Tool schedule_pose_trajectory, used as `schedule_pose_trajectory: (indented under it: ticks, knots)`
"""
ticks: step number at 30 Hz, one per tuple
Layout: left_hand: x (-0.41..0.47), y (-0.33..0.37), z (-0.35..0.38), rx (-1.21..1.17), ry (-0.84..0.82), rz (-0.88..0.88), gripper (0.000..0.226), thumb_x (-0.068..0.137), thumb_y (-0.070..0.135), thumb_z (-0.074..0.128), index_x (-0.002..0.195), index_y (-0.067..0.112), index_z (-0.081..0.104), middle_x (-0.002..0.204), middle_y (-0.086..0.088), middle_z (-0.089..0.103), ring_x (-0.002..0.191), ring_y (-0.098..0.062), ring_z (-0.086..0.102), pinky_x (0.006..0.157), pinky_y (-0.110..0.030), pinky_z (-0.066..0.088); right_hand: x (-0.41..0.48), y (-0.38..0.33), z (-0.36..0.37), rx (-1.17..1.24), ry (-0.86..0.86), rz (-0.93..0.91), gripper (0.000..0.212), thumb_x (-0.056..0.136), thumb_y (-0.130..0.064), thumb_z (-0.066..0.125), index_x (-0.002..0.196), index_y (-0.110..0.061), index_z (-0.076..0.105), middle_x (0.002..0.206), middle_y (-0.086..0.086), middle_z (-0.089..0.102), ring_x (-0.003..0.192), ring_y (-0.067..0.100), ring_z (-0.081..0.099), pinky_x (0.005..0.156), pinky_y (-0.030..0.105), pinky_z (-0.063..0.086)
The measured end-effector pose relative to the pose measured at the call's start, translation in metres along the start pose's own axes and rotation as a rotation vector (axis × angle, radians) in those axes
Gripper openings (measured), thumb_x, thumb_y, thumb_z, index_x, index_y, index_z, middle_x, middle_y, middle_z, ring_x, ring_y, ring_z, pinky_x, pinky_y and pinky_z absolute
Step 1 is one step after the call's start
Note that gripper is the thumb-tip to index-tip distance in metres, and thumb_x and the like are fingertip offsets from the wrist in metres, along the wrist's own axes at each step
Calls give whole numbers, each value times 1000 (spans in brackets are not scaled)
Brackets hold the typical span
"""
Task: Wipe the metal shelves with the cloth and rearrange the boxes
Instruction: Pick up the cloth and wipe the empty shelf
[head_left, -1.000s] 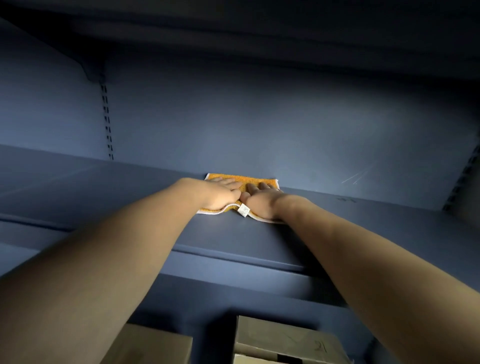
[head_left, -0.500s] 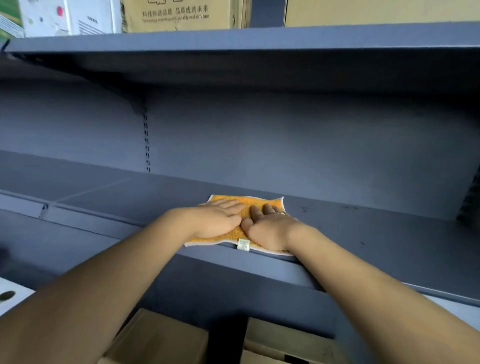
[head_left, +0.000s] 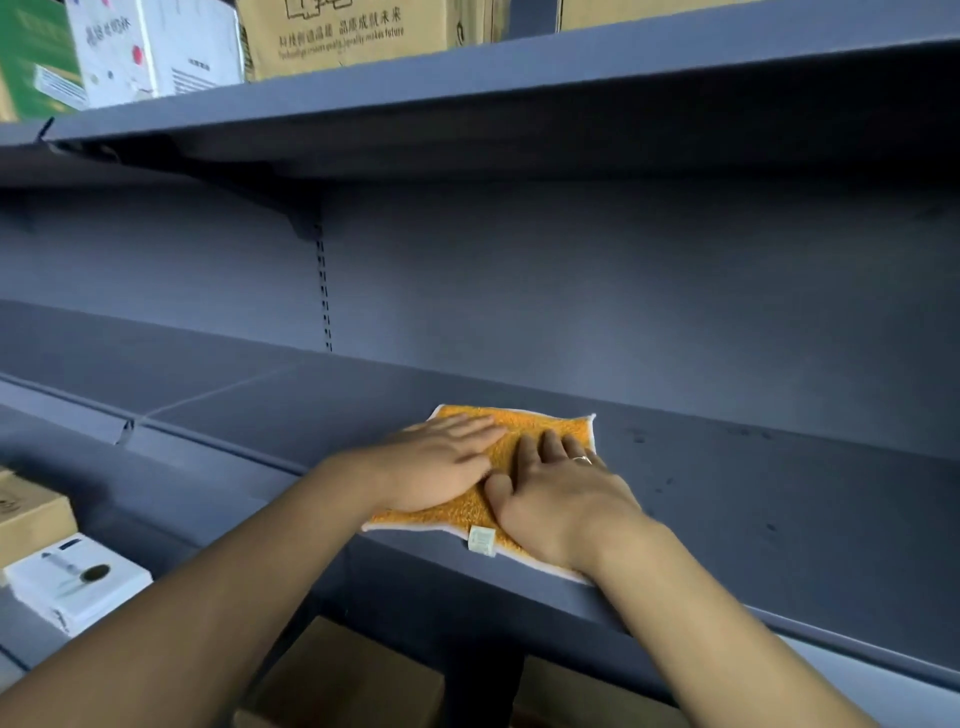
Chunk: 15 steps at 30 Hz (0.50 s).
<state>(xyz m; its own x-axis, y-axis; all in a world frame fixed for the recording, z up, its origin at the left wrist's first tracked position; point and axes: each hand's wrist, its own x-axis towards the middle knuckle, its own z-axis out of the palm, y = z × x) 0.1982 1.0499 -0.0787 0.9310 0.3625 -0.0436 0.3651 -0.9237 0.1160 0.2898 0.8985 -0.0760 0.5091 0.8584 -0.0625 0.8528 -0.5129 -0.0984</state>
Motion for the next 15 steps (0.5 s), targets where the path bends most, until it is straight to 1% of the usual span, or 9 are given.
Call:
schedule_pose_trajectory:
  ticks: [4,7,11,15]
  knots:
    - [1,-1,0,11,-4,13,54,107,45,14,159,40,0,167,20,-7,152,-2,-10,127,-40,0,0,0,0,-9,5,9,73,104,-57,9,163,-16,-3,170,10,-8,157,28,-5,126,42,2]
    - [3,-4,-3,-8,-11,39,55,106,45,14,159,41,0,167,20,-7,153,-3,-10,127,-40,1,-2,-3,-2,-10,13,28,70,105,-56,11,163,-19,-2,170,7,-7,157,23,-6,125,39,2]
    - [3,-8,-5,7,-44,92,57,106,46,12,161,35,-1,167,15,-10,154,-8,-11,126,-37,-3,-5,-11,-3,3,11,92,71,104,-61,12,163,-25,-1,170,-1,-7,157,16,-8,124,34,1]
    - [4,-26,-6,8,-55,174,58,106,47,10,161,34,-3,168,13,-12,154,-10,-13,126,-36,-5,1,-30,1,3,26,180,73,102,-65,12,163,-26,-1,170,-3,-8,156,13,-10,124,33,-1]
